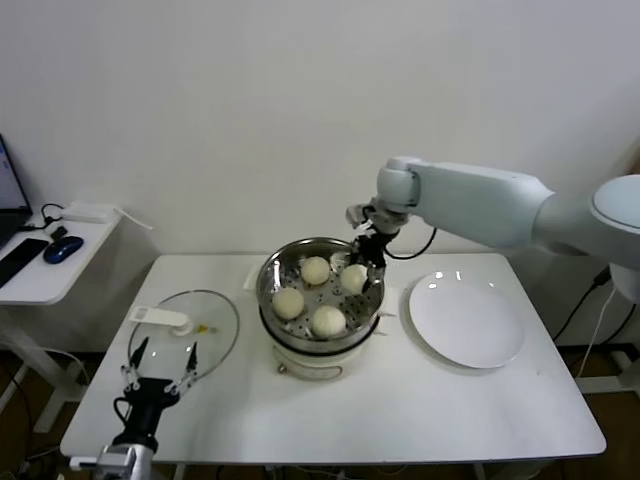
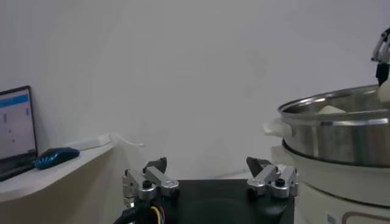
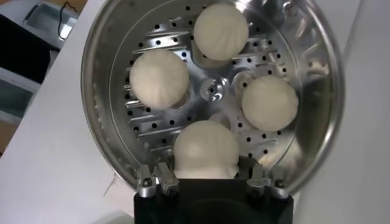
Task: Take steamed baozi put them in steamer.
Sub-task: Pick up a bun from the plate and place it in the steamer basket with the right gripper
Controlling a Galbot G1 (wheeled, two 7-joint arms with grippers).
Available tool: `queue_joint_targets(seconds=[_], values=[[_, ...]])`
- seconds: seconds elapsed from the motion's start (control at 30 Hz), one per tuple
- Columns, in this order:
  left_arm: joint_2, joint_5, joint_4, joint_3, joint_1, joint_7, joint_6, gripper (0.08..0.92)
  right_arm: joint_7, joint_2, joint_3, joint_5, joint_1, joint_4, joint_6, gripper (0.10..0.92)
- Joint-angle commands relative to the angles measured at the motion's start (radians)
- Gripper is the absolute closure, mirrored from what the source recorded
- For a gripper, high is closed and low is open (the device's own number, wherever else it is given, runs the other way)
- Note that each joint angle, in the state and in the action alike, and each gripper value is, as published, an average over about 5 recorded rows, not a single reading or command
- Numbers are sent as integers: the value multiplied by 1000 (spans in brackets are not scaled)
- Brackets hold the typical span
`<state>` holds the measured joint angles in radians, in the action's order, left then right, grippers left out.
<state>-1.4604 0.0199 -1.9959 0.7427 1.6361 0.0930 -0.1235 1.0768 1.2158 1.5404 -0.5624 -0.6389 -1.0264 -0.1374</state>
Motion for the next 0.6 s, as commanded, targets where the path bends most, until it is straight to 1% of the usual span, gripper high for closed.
queue_joint_targets(seconds=[0.03,0.6], values=[[1,-5,6,1,6,0,-4,177,-9,33,0,18,64,29,-9,347],[3,-5,12,0,-3,0,-1,177,-14,54,-18,35,92,80,-6,335]])
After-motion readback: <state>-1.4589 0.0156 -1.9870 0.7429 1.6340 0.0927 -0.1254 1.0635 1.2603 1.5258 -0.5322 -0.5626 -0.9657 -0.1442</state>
